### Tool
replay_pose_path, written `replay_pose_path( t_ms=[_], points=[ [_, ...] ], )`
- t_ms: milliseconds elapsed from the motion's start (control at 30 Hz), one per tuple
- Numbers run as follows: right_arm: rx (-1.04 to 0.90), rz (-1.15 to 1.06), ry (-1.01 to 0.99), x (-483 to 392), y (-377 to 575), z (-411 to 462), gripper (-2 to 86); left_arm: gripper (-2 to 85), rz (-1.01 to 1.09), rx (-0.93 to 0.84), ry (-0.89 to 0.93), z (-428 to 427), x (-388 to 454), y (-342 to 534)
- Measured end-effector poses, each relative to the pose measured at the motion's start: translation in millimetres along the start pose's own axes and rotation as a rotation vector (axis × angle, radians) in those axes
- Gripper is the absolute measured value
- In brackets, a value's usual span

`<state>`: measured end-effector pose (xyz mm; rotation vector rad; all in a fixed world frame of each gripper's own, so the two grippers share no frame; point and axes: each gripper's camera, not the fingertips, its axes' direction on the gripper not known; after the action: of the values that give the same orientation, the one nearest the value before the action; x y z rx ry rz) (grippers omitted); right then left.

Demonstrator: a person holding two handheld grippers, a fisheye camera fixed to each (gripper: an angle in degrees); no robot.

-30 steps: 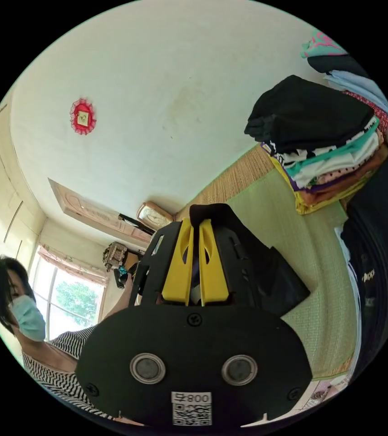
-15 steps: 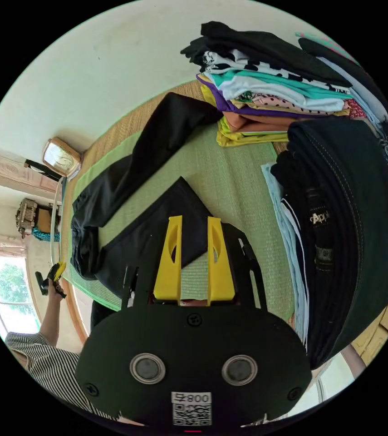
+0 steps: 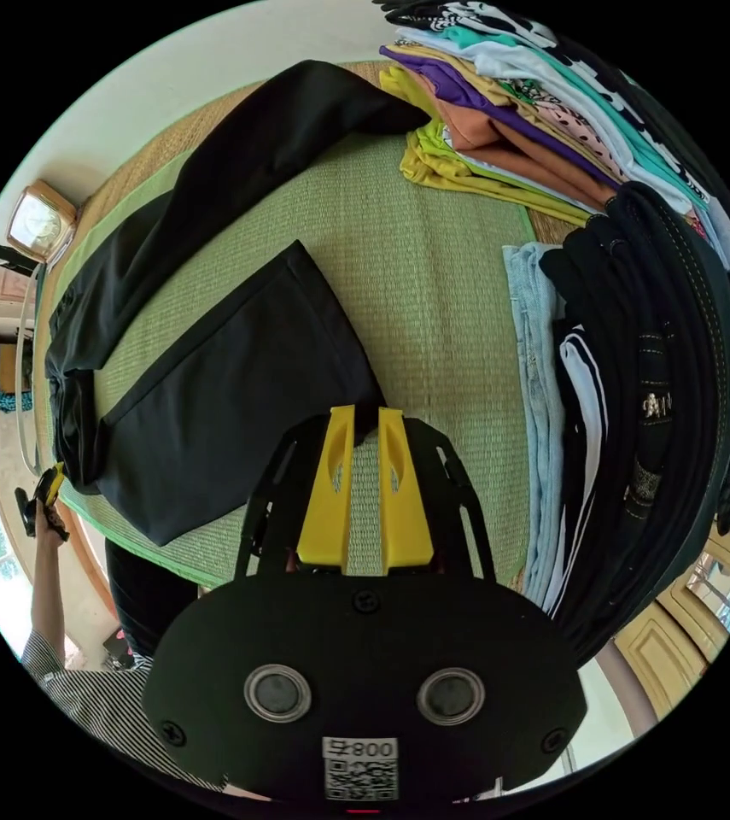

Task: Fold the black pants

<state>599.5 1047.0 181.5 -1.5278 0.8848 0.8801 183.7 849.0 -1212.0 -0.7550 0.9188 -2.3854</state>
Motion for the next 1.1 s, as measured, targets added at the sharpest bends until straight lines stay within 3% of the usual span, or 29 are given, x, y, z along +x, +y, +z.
replay_pose_path(
  t_ms=[267,500,633,767,967,1100],
  points=[
    [0.124,-0.02,-0.212,25.7,32.9,-63.4,3.7,1.3,0.097,0.138,0.233,-43.7,20.1,11.9],
    [0.195,0.037,-0.205,67.6,88.8,-98.6,3.5,1.2,0.219,0.163,0.09,-76.9,44.8,18.6],
    [0.073,0.12,-0.235,91.6,107.0,-48.9,3.8,1.2,0.053,0.046,0.066,-42.1,13.8,31.2],
    [-0.008,0.234,-0.278,119.9,136.1,-7.2,4.5,0.9,-0.042,0.067,0.09,-29.5,8.8,49.8],
    [0.007,0.297,-0.293,145.2,164.7,3.5,5.6,0.5,0.015,0.089,-0.013,-33.4,46.7,60.4],
    [0.02,0.322,-0.305,154.3,174.1,10.4,6.0,1.3,0.185,0.037,-0.028,-15.0,111.0,62.4]
  ],
)
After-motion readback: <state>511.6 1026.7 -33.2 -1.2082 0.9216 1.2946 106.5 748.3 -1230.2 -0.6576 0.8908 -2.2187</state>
